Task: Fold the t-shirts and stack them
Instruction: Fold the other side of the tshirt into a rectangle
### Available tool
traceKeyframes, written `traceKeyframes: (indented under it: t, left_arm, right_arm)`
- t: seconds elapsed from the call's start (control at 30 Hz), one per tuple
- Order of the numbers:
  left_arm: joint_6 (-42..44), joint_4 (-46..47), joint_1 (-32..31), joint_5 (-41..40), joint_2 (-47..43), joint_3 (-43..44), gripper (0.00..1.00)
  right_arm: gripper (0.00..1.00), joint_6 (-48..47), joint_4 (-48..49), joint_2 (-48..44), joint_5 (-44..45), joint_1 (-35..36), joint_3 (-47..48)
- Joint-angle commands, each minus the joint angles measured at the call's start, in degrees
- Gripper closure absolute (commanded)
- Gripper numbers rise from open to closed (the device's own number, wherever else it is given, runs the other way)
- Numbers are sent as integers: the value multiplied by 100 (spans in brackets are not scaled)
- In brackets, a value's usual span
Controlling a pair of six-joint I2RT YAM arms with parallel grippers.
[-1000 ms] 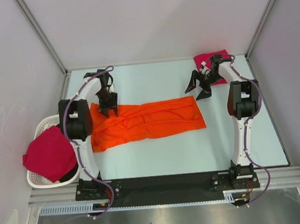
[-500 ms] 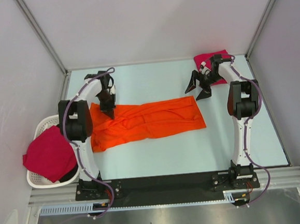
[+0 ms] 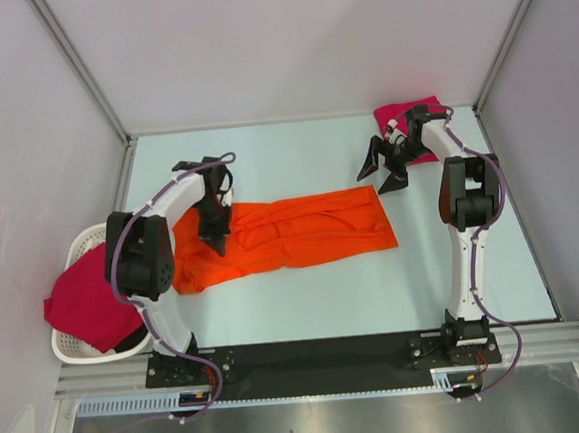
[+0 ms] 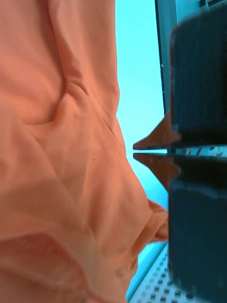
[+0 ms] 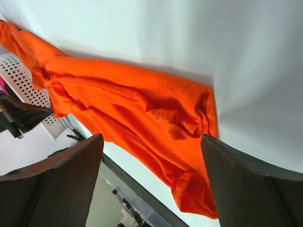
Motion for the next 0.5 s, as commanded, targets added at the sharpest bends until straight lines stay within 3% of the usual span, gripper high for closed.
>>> traceKeyframes:
  t: [0.0, 0.1, 0.3, 0.47]
  left_arm:
    - [-164, 126, -83, -275, -209, -140, 60]
    - [-138, 215, -83, -644, -51, 350, 44]
    - [73, 48, -74, -794, 414, 1598, 39]
    - [117, -67, -21, -672, 1309, 2189, 40]
  right_arm:
    - [11, -24, -41, -330, -113, 28, 68]
    - [11, -24, -58, -330, -139, 37, 41]
    - [11, -41, -58, -365, -148, 37, -11]
    - [11, -33, -49, -347, -148, 37, 6]
